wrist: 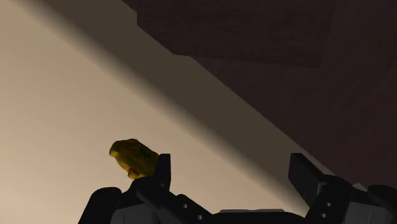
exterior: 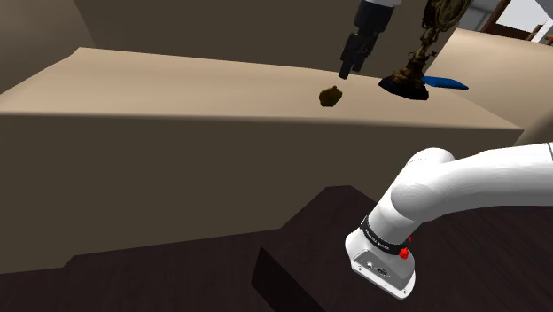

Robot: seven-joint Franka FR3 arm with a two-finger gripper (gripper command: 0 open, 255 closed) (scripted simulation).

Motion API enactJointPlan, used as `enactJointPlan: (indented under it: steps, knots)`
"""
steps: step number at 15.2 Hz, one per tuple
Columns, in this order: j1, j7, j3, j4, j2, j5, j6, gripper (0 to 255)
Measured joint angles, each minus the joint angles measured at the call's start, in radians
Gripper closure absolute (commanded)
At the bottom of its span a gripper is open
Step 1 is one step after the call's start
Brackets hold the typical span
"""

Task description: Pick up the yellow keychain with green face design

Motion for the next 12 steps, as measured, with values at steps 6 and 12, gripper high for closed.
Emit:
enactJointPlan:
  steps: [6, 12]
  knots:
    - [0.083, -0.332, -0.159, -0.070, -0.017, -0.085, 0.108, 0]
    - [0.233, -0.844, -0.413, -0.089, 0.051, -0.175, 0.275, 0]
